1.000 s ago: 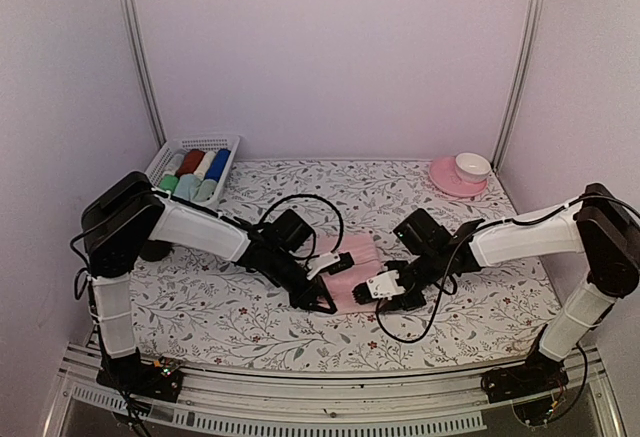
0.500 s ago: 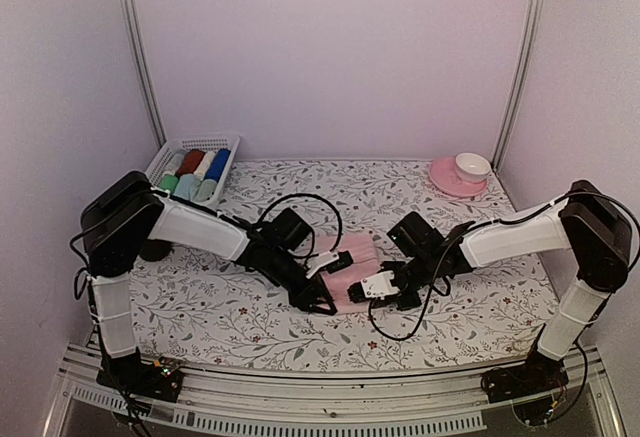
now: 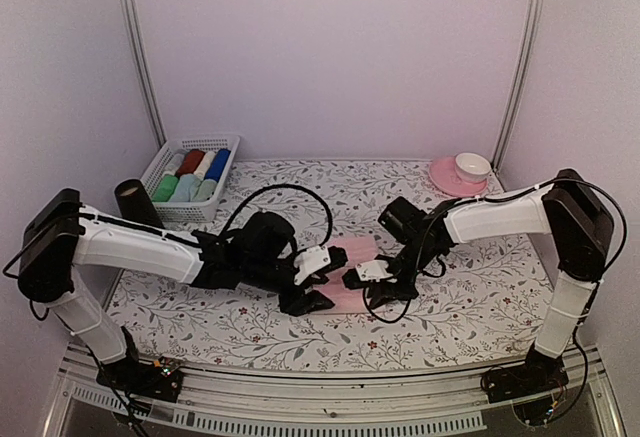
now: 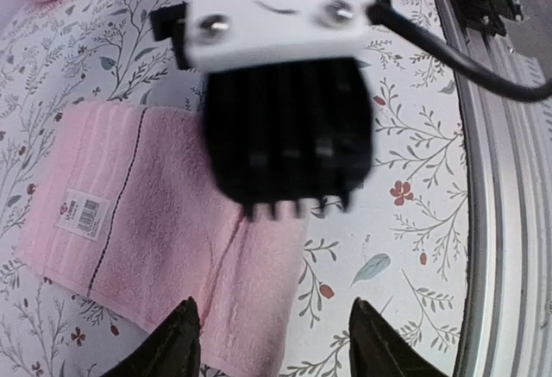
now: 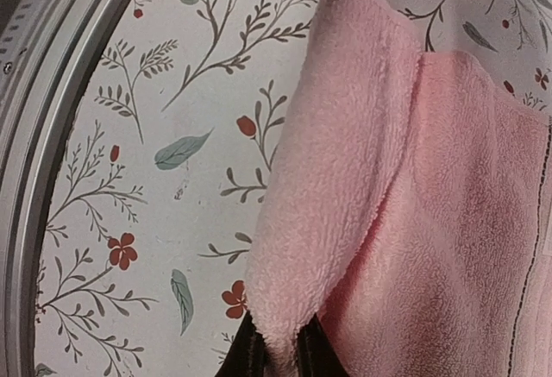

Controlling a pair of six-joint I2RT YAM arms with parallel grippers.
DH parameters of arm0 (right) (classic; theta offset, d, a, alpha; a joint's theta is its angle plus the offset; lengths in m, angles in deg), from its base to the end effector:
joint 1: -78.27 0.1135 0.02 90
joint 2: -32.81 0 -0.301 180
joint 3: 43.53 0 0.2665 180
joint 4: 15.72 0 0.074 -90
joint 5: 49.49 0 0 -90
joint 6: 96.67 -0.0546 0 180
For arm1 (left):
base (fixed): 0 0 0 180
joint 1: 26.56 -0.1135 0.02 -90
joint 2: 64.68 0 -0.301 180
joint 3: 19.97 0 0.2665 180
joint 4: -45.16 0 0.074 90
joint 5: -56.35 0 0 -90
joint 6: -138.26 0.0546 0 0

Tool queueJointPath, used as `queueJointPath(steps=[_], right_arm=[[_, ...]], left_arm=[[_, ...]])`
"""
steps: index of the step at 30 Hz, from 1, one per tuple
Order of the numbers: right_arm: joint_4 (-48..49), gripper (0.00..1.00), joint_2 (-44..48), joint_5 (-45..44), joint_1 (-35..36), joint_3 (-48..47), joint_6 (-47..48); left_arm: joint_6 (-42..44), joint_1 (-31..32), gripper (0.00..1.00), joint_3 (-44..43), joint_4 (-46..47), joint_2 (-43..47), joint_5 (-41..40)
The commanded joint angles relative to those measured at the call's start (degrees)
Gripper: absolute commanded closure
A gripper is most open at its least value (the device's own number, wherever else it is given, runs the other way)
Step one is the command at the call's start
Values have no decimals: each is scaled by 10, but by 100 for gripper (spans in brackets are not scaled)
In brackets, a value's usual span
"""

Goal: Roll the towels
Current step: Roll the towel at the center of the board.

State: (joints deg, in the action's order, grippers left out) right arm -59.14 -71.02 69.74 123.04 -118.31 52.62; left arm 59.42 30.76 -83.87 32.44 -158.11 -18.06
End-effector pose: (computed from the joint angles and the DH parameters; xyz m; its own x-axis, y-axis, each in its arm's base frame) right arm 0.2379 0.2736 0.1604 0.2725 -0.7866 -0.5542 -0.9492 -0.3139 -0.0212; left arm 0.1840 -0.3140 0.1975 -0.1785 0.6235 -0.7612 0.9711 0.2364 -0.0340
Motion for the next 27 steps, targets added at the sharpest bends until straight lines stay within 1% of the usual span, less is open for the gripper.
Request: queueJointPath(steps=[1, 3, 7, 15, 27], right_arm=[[-148, 93, -61, 117, -28, -69, 3], [-180, 93, -88, 139, -35, -104, 4], [-216, 93, -128, 162, -42, -134, 3], [-220, 94, -154, 155, -55, -142, -10], [-225, 95, -171, 148, -63, -147, -14]], left_arm=[[67, 49, 42, 54, 94, 17, -113], [88, 68, 42, 72, 117, 23, -131], [116, 92, 44, 96, 151, 28, -152], [132, 107, 46, 82, 158, -24, -199], [142, 110, 50, 71, 162, -63, -197]])
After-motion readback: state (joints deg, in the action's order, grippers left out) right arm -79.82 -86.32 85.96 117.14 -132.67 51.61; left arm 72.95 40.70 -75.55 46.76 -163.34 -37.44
